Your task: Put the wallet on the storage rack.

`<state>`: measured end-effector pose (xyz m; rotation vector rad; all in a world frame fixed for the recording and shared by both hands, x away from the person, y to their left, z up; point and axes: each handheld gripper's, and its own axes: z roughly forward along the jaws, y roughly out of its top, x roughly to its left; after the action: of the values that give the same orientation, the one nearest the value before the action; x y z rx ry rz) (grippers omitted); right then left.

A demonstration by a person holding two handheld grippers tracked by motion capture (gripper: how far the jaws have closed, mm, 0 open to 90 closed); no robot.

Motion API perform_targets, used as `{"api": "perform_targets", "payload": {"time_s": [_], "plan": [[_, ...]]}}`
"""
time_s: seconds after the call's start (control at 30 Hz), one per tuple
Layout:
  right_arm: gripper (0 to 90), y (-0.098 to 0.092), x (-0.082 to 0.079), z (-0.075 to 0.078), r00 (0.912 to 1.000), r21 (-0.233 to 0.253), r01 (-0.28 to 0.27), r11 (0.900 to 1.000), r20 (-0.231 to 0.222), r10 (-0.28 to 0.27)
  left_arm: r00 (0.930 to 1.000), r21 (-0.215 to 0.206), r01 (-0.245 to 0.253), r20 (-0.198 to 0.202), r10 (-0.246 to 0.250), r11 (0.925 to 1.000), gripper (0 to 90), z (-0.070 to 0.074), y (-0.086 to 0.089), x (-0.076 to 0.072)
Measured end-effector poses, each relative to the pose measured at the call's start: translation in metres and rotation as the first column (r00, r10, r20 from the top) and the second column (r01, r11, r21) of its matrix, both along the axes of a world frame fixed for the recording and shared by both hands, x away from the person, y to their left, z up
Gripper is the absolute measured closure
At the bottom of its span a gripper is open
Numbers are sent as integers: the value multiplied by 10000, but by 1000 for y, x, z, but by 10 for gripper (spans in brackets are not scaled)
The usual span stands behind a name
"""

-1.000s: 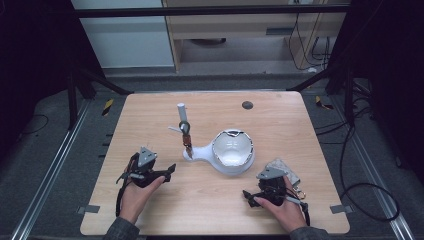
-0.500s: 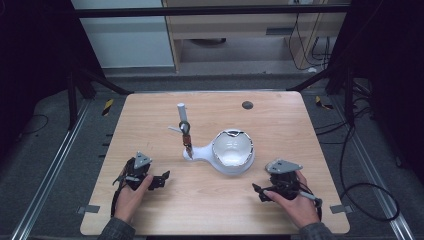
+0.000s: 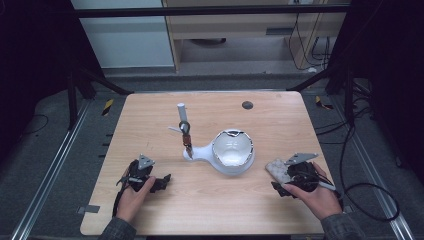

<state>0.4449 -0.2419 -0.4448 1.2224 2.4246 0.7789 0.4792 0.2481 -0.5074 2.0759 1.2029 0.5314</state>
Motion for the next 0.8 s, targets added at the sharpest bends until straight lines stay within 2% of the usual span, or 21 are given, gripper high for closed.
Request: {"api": "perform_targets", "payload": {"time_s": [0.07, 0.23, 0.43, 0.63, 0.8], "plan": [[93, -2, 1, 2, 10000, -104, 41, 9999, 41, -41, 10000, -33, -17, 41, 17, 10000, 49, 0, 0, 0], [92, -6, 2, 2, 9992, 4, 112, 9999, -379, -112, 10000, 72, 36, 33, -37, 10000, 43, -1, 0, 1], [104, -10, 6, -4, 9977, -372, 213, 9991, -639, -236, 9999, 74, 101, -14, -100, 9999, 26, -1, 1, 3], [103, -18, 14, -6, 9880, -414, 542, 9977, -1423, -596, 9999, 89, 106, -19, -106, 9999, 23, -1, 1, 4], [116, -21, 17, -7, 9829, -534, 599, 9968, -1708, -682, 9999, 134, 134, -34, -133, 9998, 14, -1, 0, 4]]}}
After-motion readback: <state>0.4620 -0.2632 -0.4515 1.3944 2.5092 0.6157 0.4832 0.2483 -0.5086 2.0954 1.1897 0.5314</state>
